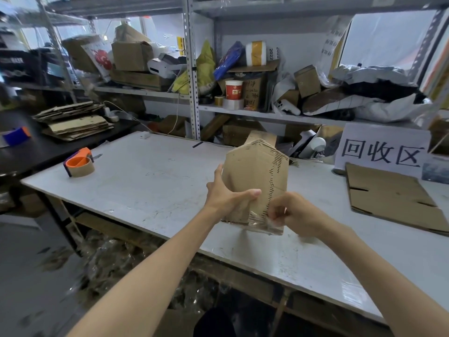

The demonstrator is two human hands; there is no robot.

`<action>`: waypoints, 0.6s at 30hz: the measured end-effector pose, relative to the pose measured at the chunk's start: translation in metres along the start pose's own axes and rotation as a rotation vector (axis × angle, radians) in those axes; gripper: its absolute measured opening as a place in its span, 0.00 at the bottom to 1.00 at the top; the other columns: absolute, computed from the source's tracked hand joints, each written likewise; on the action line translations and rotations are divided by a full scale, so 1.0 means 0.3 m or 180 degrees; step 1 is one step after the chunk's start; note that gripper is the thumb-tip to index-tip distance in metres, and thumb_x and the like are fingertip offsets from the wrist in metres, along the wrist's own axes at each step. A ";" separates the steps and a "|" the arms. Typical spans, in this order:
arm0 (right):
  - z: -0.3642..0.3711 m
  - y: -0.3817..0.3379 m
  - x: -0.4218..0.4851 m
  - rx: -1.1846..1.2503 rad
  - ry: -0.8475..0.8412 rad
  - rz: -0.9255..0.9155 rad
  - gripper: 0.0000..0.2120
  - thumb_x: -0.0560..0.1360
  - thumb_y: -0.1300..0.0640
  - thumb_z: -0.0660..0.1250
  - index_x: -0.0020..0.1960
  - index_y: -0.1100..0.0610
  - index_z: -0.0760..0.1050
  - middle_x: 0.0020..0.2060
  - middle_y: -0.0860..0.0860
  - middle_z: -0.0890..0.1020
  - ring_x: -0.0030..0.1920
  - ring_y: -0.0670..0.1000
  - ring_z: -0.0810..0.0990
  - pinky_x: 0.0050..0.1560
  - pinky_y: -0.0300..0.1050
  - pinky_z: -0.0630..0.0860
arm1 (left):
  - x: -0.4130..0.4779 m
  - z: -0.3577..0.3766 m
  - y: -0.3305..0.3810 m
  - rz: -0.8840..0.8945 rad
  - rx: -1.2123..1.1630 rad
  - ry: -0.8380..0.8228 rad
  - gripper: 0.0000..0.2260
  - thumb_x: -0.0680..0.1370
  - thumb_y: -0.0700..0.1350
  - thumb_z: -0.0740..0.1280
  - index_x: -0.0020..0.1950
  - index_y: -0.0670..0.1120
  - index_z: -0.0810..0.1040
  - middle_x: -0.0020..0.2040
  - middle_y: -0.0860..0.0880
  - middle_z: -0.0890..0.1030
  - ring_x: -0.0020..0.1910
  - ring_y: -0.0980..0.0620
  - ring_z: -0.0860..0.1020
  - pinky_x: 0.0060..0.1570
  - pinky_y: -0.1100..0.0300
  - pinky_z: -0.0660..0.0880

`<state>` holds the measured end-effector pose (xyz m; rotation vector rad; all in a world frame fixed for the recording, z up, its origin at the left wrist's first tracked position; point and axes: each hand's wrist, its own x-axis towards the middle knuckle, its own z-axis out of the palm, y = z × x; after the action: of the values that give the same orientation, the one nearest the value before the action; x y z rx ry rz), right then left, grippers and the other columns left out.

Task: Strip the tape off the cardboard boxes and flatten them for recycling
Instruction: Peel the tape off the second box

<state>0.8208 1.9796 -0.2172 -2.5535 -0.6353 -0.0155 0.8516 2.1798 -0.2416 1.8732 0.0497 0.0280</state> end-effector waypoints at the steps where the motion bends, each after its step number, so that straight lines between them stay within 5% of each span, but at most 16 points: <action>1: -0.001 -0.001 -0.005 -0.0022 0.0235 0.0019 0.09 0.68 0.69 0.69 0.38 0.55 0.78 0.39 0.52 0.81 0.41 0.55 0.78 0.43 0.52 0.76 | 0.001 -0.001 0.001 -0.0071 0.0017 0.0061 0.61 0.52 0.67 0.78 0.79 0.60 0.50 0.67 0.47 0.62 0.67 0.45 0.67 0.66 0.46 0.72; 5: 0.036 -0.036 -0.033 0.0222 0.1060 -0.0197 0.17 0.68 0.57 0.76 0.55 0.56 0.77 0.49 0.49 0.79 0.47 0.49 0.79 0.48 0.44 0.76 | 0.007 -0.020 0.007 -0.0457 -0.0037 0.0170 0.62 0.54 0.67 0.78 0.79 0.59 0.46 0.67 0.45 0.60 0.69 0.41 0.64 0.66 0.42 0.72; 11: 0.112 -0.079 -0.012 0.0290 0.1527 0.0108 0.14 0.65 0.51 0.78 0.42 0.56 0.76 0.41 0.49 0.79 0.43 0.51 0.78 0.43 0.47 0.75 | -0.006 0.015 0.014 -0.0576 0.0096 0.0444 0.60 0.56 0.68 0.79 0.78 0.60 0.45 0.68 0.44 0.61 0.70 0.38 0.65 0.66 0.38 0.71; 18: 0.104 -0.075 0.020 0.0765 0.1207 0.0235 0.14 0.66 0.64 0.76 0.33 0.53 0.72 0.36 0.47 0.74 0.44 0.49 0.72 0.40 0.32 0.67 | -0.002 0.045 0.025 -0.0568 0.0108 0.0680 0.60 0.56 0.67 0.80 0.78 0.60 0.48 0.67 0.43 0.62 0.68 0.39 0.66 0.64 0.42 0.71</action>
<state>0.8127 2.0143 -0.2330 -2.2551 -0.3703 -0.3664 0.8518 2.1647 -0.2385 1.8867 0.3661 0.1046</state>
